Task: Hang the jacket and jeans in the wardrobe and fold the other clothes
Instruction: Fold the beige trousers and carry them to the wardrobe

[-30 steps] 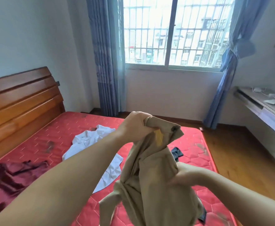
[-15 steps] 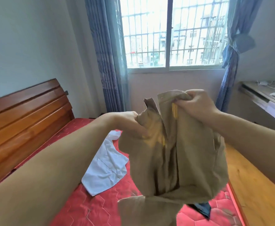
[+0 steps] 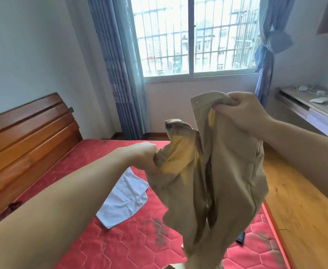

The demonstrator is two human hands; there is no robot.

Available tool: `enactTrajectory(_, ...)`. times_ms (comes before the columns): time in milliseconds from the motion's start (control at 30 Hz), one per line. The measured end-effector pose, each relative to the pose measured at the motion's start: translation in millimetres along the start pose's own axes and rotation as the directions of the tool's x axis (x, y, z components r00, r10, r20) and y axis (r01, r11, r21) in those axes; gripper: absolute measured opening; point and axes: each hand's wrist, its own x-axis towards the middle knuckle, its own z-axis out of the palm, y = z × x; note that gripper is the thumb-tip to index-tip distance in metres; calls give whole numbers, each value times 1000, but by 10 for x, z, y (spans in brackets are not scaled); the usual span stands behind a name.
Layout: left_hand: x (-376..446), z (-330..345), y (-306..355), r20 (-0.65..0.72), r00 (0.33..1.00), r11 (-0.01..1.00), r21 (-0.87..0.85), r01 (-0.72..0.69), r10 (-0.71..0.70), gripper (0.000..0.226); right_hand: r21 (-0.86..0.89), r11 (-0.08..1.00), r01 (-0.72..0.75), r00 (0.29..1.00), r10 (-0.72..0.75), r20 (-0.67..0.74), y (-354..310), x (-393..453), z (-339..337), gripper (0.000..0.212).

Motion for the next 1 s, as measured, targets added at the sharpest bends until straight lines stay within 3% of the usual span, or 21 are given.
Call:
enactTrajectory(100, 79, -165, -169, -414, 907, 946, -257, -199, 78, 14, -166, 983, -84, 974, 116, 197, 13, -3, 133, 22)
enactTrajectory(167, 103, -305, -198, -539, 839, 927, -271, -259, 77, 15, -235, 958, -162, 894, 244, 375, -16, -31, 311, 12)
enactTrajectory(267, 102, -499, -233, -629, 770, 902, -263, -343, 109, 28, -352, 927, -127, 753, 322, 575, -138, -55, 728, 60)
enactTrajectory(333, 100, -590, -337, -656, 735, 904, -195, -381, 169, 30, -375, 924, -78, 768, 296, 568, -214, -8, 1054, 77)
enactTrajectory(400, 89, -659, -502, -624, 740, 905, -118, -408, 252, 38, -369, 921, -123, 789, 316, 527, -223, 83, 1279, 88)
enactTrajectory(467, 83, -705, -717, -549, 771, 890, -103, -445, 322, 41, -393, 890, -231, 746, 421, 516, -210, 169, 1387, 105)
enactTrajectory(500, 69, -719, -809, -508, 792, 887, -111, -449, 338, 41, -383, 874, -300, 693, 475, 543, -195, 199, 1410, 99)
enactTrajectory(567, 52, -739, -963, -440, 836, 881, -178, -439, 328, 36, -306, 857, -415, 587, 509, 630, -201, 224, 1454, 59)
enactTrajectory(600, 49, -744, -1026, -410, 857, 875, -228, -428, 312, 32, -283, 850, -444, 588, 515, 623, -205, 241, 1477, 43)
enactTrajectory(700, 46, -774, -1278, -262, 924, 833, -415, -367, 277, 12, -188, 856, -481, 722, 509, 470, -166, 298, 1510, 24)
enactTrajectory(800, 105, -761, -1591, -10, 946, 792, -544, -277, 324, 45, -34, 867, -498, 792, 470, 389, -167, 349, 1478, 7)
enactTrajectory(900, 187, -677, -1751, 121, 942, 757, -630, -171, 314, 46, 81, 853, -515, 806, 450, 384, -200, 369, 1452, 20)
enactTrajectory(1000, 286, -622, -1716, 168, 915, 675, -725, -138, 367, 40, 174, 828, -534, 802, 431, 413, -227, 365, 1482, 23)
